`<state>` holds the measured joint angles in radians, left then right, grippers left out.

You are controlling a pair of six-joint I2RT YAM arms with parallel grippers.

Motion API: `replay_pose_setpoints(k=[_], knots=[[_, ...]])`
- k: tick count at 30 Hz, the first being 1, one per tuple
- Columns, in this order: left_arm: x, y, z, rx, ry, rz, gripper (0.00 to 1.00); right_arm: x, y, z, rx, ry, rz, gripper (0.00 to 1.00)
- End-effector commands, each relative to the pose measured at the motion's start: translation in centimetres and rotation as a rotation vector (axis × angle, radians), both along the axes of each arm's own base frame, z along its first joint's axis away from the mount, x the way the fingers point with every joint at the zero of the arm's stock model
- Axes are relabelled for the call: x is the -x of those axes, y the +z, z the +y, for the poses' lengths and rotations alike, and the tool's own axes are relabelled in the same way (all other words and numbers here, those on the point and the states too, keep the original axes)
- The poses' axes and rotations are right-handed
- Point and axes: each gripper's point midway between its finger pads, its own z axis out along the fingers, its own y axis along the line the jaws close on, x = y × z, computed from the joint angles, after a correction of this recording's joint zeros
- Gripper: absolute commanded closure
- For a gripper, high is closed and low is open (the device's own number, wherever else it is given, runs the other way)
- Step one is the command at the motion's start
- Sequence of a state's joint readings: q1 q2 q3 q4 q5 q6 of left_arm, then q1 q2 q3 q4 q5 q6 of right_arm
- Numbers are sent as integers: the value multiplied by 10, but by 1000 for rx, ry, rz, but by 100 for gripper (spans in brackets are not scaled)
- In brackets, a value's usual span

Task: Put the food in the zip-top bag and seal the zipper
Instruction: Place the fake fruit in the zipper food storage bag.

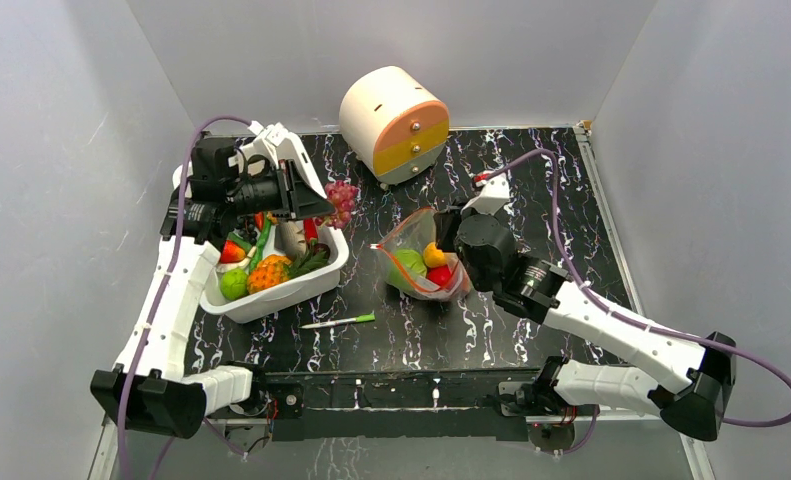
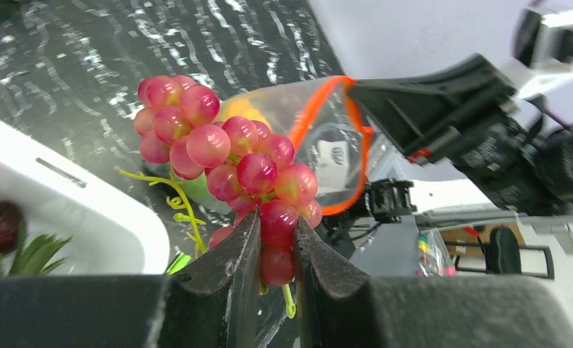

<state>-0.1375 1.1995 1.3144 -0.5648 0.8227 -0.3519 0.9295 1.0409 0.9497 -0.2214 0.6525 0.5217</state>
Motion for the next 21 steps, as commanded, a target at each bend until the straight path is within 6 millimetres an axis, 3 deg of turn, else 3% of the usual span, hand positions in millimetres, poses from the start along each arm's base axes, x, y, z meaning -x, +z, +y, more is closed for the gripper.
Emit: replay_pose_setpoints(k=[1, 11, 21], knots=[[36, 41, -22, 155, -169, -79, 100, -10, 47, 7, -106, -27, -93, 100], [72, 41, -46, 280, -353, 6, 100, -14, 49, 20, -144, -8, -86, 100], [85, 32, -65, 333, -424, 59, 100, -13, 47, 28, -164, 19, -76, 100]])
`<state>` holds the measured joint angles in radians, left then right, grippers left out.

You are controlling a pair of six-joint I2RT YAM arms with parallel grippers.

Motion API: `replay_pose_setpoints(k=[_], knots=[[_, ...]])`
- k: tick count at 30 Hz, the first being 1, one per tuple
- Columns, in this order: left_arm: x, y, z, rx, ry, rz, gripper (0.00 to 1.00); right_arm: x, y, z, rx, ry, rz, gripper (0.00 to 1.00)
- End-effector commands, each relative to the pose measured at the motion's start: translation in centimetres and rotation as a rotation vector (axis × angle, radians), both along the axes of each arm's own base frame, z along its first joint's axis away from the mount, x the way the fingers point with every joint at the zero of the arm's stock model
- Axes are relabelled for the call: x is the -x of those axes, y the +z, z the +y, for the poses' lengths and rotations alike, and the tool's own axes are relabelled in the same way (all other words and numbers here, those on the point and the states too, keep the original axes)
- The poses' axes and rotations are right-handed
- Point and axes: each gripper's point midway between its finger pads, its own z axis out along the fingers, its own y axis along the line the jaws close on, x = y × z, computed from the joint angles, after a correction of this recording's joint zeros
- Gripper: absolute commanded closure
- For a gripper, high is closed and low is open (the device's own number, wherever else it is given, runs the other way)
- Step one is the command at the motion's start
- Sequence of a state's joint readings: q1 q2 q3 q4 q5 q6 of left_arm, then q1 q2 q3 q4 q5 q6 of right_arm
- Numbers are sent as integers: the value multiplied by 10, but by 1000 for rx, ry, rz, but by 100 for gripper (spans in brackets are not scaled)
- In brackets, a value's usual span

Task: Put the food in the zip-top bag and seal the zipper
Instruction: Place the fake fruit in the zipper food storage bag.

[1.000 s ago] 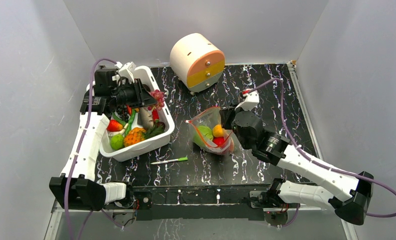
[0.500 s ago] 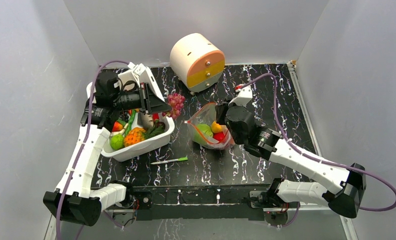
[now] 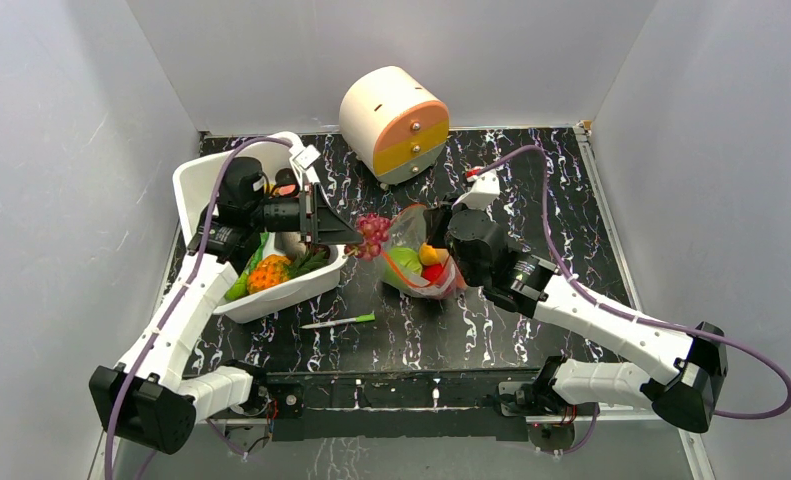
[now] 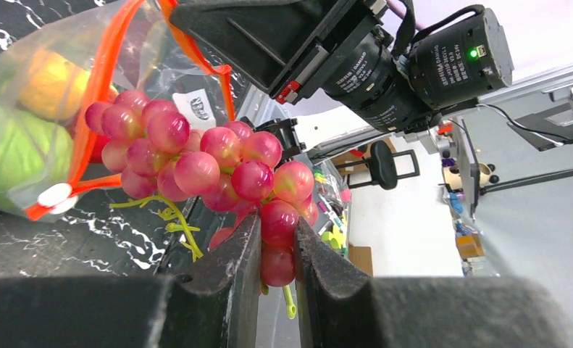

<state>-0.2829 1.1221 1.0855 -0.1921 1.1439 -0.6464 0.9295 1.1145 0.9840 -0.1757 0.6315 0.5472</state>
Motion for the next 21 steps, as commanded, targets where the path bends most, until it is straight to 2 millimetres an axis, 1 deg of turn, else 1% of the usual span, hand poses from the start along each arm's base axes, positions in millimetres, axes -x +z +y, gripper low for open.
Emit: replay_pose_setpoints(k=[1, 6, 10, 14, 21], knots=[[16, 19, -9, 66, -74, -27, 100, -4, 46, 9, -131, 4, -81, 100], [22, 19, -20, 79, -107, -22, 100, -4, 46, 11, -136, 11, -78, 100], [22, 10, -25, 71, -119, -10, 100, -3, 46, 12, -138, 20, -78, 100], [8, -6, -29, 30, -58, 5, 100, 0, 48, 13, -147, 37, -77, 100], [-13, -22, -35, -26, 22, 20, 100, 8, 46, 22, -171, 104, -64, 100]])
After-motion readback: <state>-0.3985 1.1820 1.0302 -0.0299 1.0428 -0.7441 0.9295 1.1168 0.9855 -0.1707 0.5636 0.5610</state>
